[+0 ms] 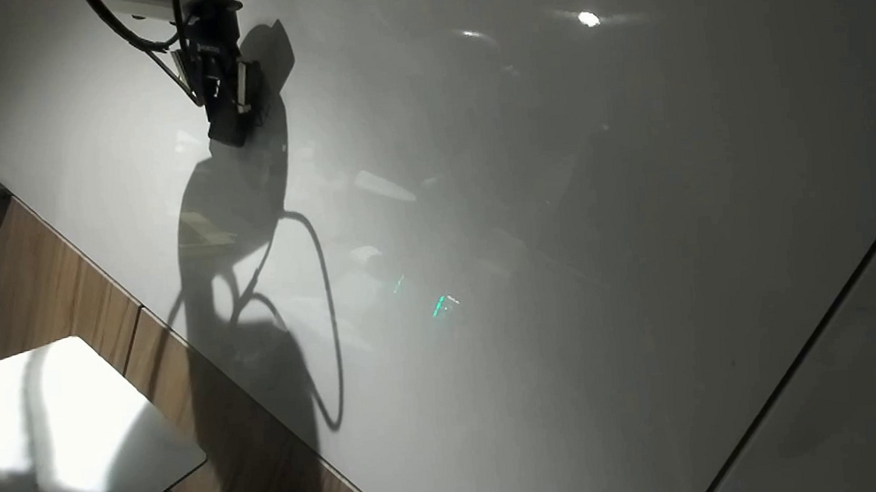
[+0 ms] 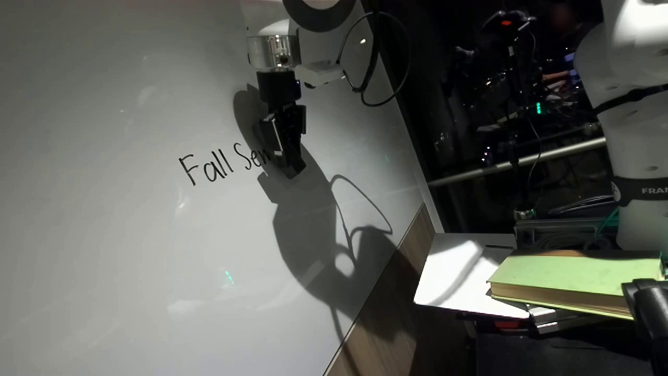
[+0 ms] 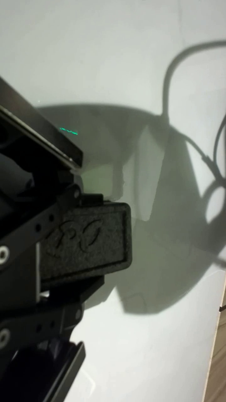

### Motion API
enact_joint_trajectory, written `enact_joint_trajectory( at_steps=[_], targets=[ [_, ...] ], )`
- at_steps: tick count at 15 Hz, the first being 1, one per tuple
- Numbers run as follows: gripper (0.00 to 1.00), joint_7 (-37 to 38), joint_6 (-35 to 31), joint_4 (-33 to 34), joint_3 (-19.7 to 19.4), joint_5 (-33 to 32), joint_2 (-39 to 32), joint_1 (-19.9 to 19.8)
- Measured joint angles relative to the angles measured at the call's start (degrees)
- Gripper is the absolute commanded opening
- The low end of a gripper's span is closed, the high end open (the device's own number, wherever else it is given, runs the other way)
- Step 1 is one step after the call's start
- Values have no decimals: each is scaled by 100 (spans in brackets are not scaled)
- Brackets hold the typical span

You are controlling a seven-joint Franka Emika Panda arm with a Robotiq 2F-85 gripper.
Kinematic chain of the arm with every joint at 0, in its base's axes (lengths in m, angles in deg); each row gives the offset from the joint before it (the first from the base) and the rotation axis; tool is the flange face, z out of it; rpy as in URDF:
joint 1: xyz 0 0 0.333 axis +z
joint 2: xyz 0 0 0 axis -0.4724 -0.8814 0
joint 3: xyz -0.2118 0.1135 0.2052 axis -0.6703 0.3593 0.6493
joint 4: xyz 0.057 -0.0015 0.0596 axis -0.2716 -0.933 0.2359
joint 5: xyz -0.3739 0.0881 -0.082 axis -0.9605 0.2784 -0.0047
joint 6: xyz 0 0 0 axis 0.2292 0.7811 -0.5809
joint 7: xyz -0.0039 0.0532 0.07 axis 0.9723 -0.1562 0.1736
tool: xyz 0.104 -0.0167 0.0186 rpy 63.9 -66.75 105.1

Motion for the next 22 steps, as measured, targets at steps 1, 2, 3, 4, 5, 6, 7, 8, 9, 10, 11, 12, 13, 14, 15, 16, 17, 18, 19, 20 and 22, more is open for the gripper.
enact_joint_trajectory(
  at_steps=[1, 2, 3, 4, 5, 6, 7, 8, 9, 10, 11, 12, 13, 14, 15, 16, 17, 18, 19, 20, 22],
  targets=[
    [31, 37, 0, 34, 30, -35, -38, 26],
    [31, 89, 0, 57, 60, -75, -70, 63],
    [31, 144, 0, 81, 88, -119, -99, 105],
    [31, 191, 0, 101, 117, -149, -120, 141],
    [31, 235, 0, 117, 147, -173, -136, 175],
    [31, 267, 0, 135, 168, -195, -150, 211],
    [31, 303, 0, 159, 183, -218, -165, 249],
    [31, 330, 0, 186, 203, -235, -181, 278],
    [31, 358, 0, 209, 227, -255, -197, 302],
    [31, 387, 0, 239, 254, -279, -218, 328],
    [31, 426, 0, 265, 281, -312, -237, 356],
    [31, 471, 1, 297, 312, -353, -264, 389],
    [31, 517, 2, 335, 348, -386, -299, 421],
    [31, 565, 2, 372, 390, -427, -338, 449],
    [31, 619, 2, 409, 429, -484, -387, 480],
    [31, 676, 2, 448, 461, -563, -441, 512],
    [31, 732, 2, 492, 483, -654, -507, 549],
    [31, 786, 2, 537, 502, -757, -582, 576],
    [31, 831, 2, 586, 511, -863, -662, 598],
    [31, 865, 2, 641, 512, -965, -745, 613],
    [31, 900, 6, 739, 507, -1146, -895, 617]
  ],
)
